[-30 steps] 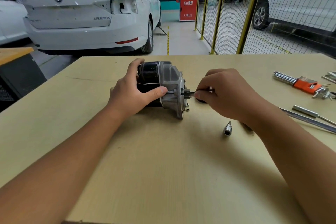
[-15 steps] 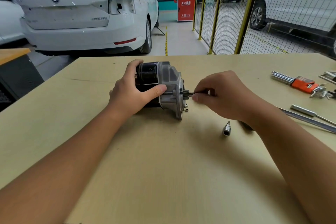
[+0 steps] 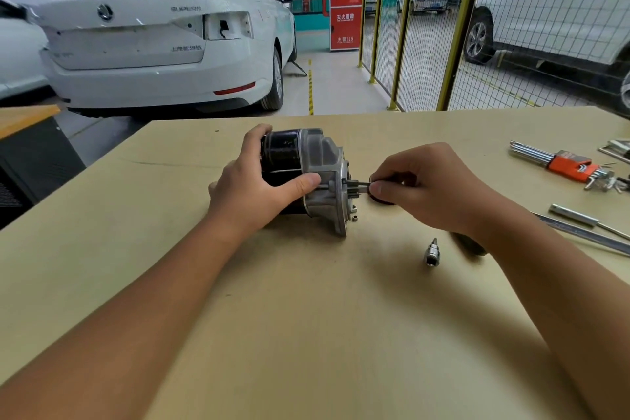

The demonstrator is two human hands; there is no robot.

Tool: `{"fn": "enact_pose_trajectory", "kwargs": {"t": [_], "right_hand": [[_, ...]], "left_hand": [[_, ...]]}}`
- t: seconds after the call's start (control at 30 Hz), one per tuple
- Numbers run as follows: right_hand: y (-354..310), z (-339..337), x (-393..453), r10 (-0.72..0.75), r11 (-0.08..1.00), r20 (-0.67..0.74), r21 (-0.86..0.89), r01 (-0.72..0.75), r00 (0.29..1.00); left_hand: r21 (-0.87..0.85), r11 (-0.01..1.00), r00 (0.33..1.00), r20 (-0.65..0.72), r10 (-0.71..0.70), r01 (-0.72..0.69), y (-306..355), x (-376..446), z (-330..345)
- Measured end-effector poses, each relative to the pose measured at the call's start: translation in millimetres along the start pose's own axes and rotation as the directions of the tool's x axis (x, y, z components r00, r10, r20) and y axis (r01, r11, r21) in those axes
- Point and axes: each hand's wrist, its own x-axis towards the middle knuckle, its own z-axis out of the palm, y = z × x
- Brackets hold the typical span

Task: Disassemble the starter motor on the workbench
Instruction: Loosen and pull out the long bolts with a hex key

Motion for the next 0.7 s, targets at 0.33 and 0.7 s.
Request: {"fn": "enact_pose_trajectory", "kwargs": {"t": [0.33, 0.7], "right_hand": [[6, 17, -2, 0.058, 0.977, 0.014, 0.204, -0.06, 0.998], [-5, 12, 0, 0.098, 0.989, 0.02, 0.111, -0.1, 0.995]], "left_hand": [[0.037, 0.999, 1.0, 0.031, 0.001, -0.002, -1, 1, -2], [0.051, 0.999, 1.0, 0.004, 0.015, -0.015, 6, -4, 1]]}}
